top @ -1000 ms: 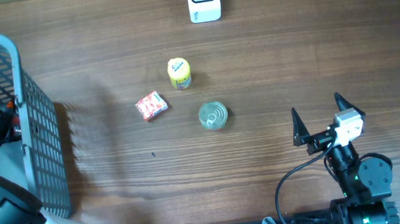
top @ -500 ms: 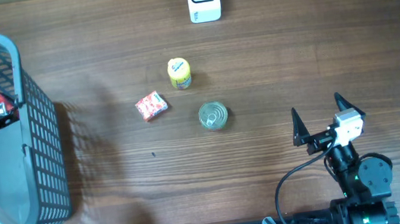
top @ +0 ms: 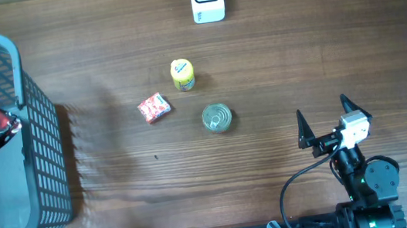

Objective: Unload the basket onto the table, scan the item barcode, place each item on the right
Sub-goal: 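Grasp the black-and-orange packet in the basket with the left gripper, then lift the packet and move it toward the white scanner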

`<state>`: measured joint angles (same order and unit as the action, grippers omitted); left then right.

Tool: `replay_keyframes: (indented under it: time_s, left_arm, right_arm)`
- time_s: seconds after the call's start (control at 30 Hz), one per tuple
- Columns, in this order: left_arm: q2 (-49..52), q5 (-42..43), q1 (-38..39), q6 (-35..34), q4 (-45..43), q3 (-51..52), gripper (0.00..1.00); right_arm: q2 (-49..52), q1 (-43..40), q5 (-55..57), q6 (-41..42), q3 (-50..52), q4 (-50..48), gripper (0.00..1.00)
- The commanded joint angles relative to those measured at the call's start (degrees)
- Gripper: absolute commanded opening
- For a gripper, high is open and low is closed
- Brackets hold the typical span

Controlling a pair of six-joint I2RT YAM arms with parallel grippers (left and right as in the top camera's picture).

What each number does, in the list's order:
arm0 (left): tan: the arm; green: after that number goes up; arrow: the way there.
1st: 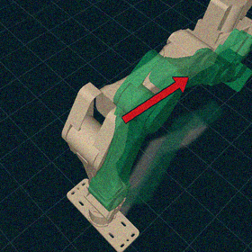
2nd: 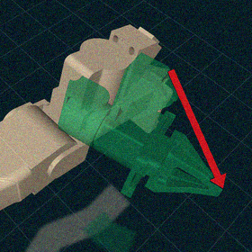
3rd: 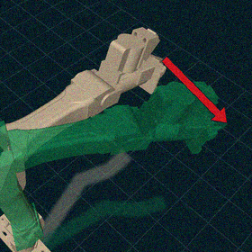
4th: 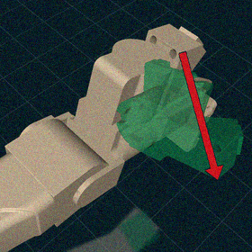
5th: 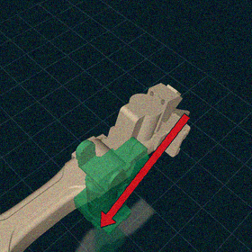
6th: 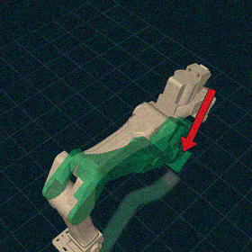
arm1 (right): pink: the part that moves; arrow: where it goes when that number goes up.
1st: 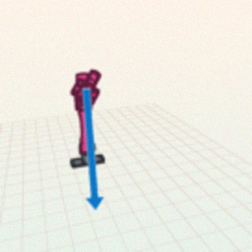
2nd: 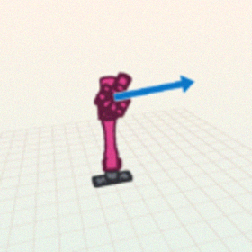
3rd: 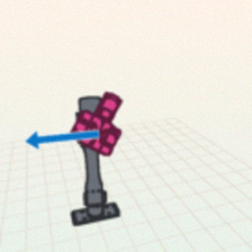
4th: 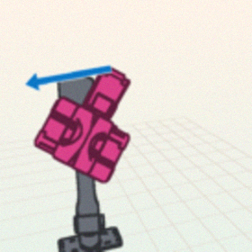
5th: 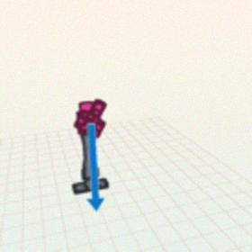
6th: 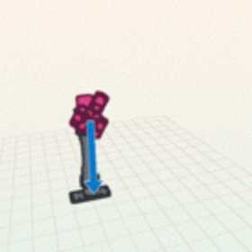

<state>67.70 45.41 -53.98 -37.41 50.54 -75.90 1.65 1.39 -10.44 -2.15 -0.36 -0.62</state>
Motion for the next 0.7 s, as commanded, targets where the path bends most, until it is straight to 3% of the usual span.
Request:
replay_keyframes:
  time_s: [0.0,0.1,0.3,0.67]
  left_arm:
    - [-0.42,11.39,-0.24,-6.93,-0.11,0.02,0.04]
    - [-0.42,16.13,0.63,-12.2,-0.68,0.02,0.04]
    - [-0.22,15.39,9.05,-22.18,-3.85,0.02,0.04]
    - [7.63,-0.61,41.13,-47.56,-21.0,0.02,0.04]
  right_arm:
    - [-0.24,-0.02,0.17,0.81,0.07,-0.13,1.0]
    - [-0.24,-0.02,0.17,0.81,0.07,-0.13,1.0]
    - [-0.24,-0.02,0.17,0.79,0.07,-0.13,1.0]
    - [-0.24,-0.02,0.17,0.81,0.07,-0.13,1.0]
